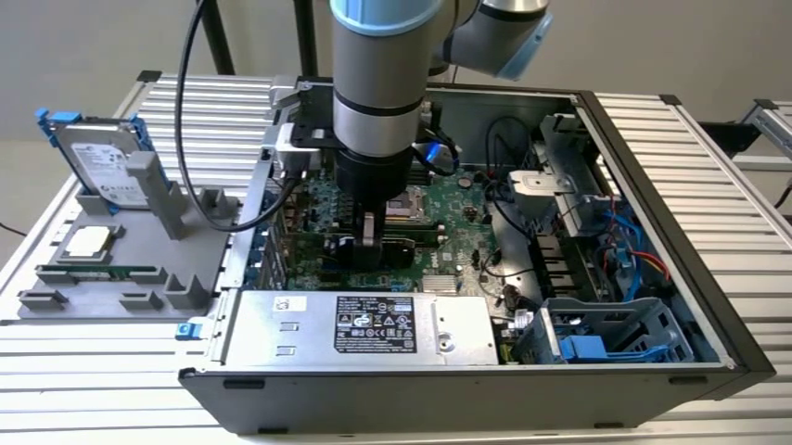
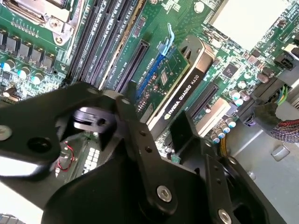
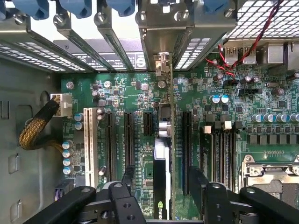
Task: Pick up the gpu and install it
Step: 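Insert the gpu into the slot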
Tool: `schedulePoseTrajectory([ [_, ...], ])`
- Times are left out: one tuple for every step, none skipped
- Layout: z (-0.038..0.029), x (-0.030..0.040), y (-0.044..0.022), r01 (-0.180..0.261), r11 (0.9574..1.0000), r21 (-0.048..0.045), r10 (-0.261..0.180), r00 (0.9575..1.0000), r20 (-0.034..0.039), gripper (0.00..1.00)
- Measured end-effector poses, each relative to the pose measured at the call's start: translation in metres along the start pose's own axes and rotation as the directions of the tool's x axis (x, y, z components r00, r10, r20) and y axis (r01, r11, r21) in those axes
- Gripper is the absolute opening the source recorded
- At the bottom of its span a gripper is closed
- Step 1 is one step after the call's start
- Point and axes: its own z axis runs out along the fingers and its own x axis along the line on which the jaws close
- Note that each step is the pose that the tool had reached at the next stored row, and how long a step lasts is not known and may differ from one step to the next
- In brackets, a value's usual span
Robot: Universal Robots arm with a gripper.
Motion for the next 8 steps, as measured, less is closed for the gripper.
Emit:
schedulePoseTrajectory([
  [-0.0003, 0.0, 0.0, 0.0, 1.0, 0.0, 0.0, 1.0, -0.0001, 1.0],
  [-0.003, 0.0001, 0.0, 0.0, 1.0, 0.0001, 0.0, 1.0, 0.0002, 1.0],
  [-0.0074, 0.0001, 0.0002, 0.0, 1.0, 0.0, 0.0, 1.0, 0.0002, 1.0],
  [-0.012, 0.0002, 0.0003, 0.0, 1.0, 0.0, 0.0, 1.0, 0.0003, 1.0],
  [-0.0166, 0.0003, 0.0004, 0.0, 1.0, 0.0, 0.0, 1.0, 0.0002, 1.0],
  [-0.0211, 0.0004, 0.0005, 0.0, 1.0, 0.0, 0.0, 1.0, 0.0003, 1.0],
  [-0.0258, 0.0005, 0.0006, 0.0, 1.0, 0.0, 0.0, 1.0, 0.0003, 1.0],
  [-0.0301, 0.0006, 0.0008, 0.0, 1.0, 0.0, 0.0, 1.0, 0.0002, 1.0],
])
